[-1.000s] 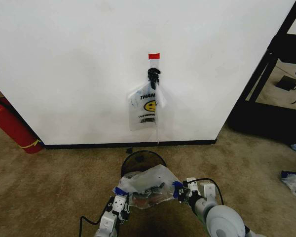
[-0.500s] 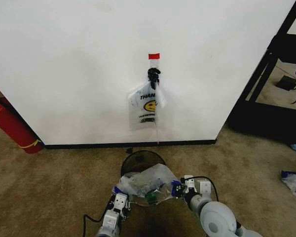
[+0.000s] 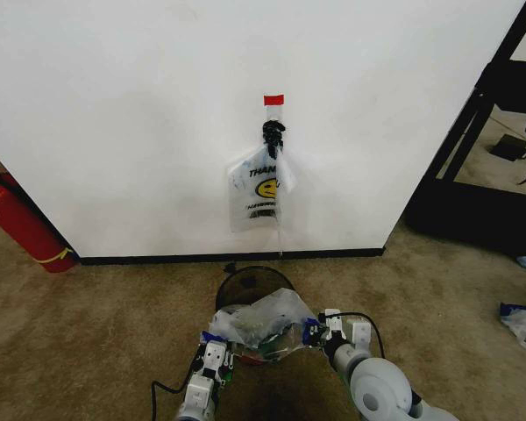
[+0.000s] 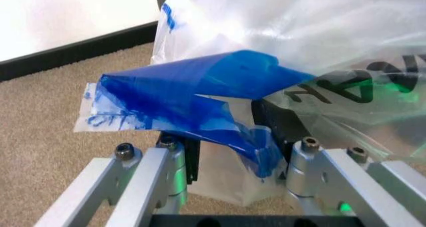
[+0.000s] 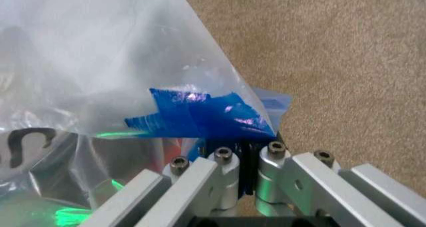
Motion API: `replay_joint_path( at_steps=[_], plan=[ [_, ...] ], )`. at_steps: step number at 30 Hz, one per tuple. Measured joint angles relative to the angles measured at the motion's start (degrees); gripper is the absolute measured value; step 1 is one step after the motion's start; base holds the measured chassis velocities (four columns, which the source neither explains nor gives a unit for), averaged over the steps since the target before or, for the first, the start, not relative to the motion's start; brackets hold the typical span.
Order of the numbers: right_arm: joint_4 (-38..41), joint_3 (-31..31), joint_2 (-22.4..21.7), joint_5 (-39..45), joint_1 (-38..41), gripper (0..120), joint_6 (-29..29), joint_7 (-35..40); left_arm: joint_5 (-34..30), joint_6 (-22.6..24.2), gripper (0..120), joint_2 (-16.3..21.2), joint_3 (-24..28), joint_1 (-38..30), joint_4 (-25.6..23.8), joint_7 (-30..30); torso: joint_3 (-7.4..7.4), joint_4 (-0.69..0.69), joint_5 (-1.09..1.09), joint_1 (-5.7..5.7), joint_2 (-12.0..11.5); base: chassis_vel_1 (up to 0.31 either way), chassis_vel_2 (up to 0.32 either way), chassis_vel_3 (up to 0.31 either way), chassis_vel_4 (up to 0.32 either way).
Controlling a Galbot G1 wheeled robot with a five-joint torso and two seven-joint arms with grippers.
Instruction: Pick up the garbage bag from the wall and place it over the trash bin.
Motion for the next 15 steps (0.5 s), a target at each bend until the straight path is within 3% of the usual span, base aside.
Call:
replay_joint_path(
  at_steps=[6, 10, 15],
  plan=[
    [0.4, 0.3, -0.4, -0.8, -0.7, 1, 0.2, -0.2, 0.1, 0.6, 46, 0.3, -0.7, 1.3, -2.0, 0.4, 0.00, 0.00, 0.00, 0.00, 0.0, 0.000, 0.000, 0.000, 0.000],
    [2.6, 0.9, -1.6, -1.3, -2.3, 19, 0.2, -0.3, 0.9, 1.8, 65, 1.4, -2.7, 3.6, -5.1, 1.7, 0.00, 0.00, 0.00, 0.00, 0.0, 0.000, 0.000, 0.000, 0.000],
    [4.9, 1.6, -3.1, -2.8, -3.9, 35, 0.4, -1.0, 2.7, 2.4, 79, 2.8, -3.9, 6.5, -8.0, 3.1, 0.00, -0.01, 0.00, 0.00, 0.0, 0.000, 0.000, 0.000, 0.000]
  ],
)
